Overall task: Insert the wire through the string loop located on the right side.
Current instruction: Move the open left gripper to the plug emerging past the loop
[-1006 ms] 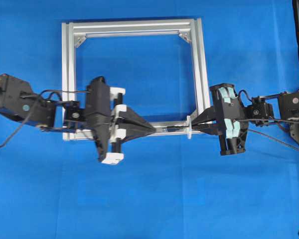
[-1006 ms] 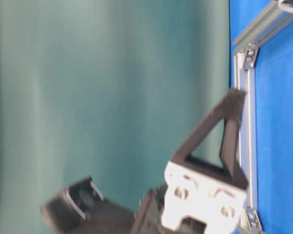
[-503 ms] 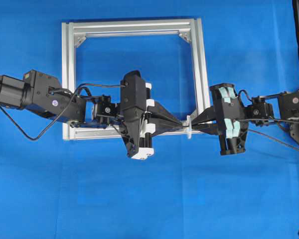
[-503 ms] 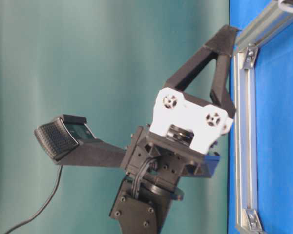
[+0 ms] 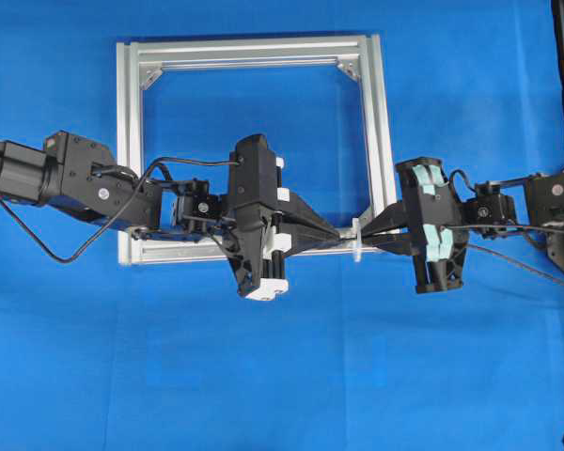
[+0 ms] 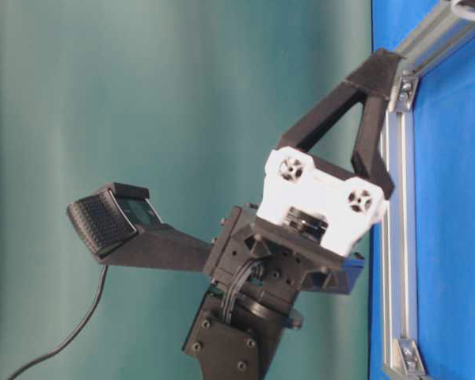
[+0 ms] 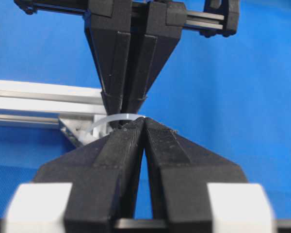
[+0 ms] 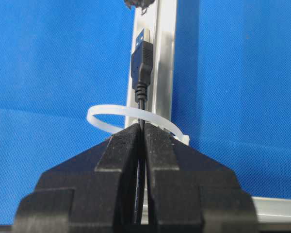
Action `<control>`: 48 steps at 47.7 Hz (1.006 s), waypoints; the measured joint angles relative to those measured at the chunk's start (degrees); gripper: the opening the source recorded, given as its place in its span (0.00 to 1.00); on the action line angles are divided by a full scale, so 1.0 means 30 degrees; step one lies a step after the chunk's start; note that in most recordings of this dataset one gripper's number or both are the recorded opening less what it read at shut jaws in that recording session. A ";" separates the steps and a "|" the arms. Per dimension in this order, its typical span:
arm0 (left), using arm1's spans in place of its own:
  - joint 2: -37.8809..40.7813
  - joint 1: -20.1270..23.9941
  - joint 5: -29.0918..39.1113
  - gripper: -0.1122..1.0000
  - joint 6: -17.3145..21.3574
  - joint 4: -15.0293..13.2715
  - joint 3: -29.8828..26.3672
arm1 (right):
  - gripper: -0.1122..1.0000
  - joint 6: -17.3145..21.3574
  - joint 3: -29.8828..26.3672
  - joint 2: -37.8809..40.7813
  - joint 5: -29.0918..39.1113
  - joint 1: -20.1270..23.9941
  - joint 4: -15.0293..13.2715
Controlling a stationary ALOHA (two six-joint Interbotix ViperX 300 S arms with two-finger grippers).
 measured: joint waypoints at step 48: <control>0.2285 0.0000 0.1055 0.90 -0.0059 0.0029 -0.0879 | 0.07 0.0000 0.0000 0.0000 0.0029 0.0029 0.0000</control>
